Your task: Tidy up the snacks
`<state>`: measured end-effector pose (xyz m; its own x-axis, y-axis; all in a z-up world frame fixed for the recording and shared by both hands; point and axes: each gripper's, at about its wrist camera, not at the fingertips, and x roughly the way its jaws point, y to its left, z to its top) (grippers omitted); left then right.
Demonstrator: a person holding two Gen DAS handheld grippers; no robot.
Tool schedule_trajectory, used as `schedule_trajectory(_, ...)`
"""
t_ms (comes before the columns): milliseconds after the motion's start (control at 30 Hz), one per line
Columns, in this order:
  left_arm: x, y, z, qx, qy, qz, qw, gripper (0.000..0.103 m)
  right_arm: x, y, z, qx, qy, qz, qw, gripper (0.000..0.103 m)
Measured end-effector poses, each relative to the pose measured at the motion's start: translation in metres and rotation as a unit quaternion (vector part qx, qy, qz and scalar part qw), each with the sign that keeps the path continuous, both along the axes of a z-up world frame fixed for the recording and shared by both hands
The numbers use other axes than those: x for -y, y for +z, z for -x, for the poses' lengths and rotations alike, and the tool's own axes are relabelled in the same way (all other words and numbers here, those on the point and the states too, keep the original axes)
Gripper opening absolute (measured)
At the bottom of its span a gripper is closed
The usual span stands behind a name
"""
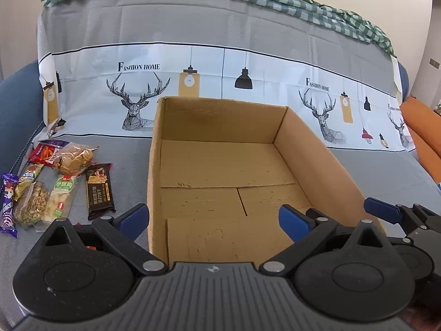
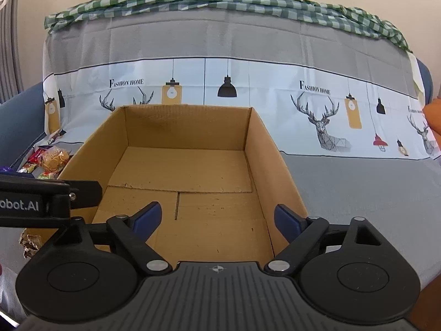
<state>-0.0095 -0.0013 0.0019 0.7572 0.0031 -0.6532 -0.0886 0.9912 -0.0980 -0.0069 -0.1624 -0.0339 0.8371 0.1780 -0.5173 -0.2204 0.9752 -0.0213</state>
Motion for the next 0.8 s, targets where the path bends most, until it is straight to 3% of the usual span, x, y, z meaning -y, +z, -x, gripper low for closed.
schedule_trajectory(800,-0.0003,0.0008,0.0010,0.014,-0.003,0.008,0.9999,0.098,-0.0013,0.0007,0.0007,0.005,0.005,-0.016,1.000,0.088)
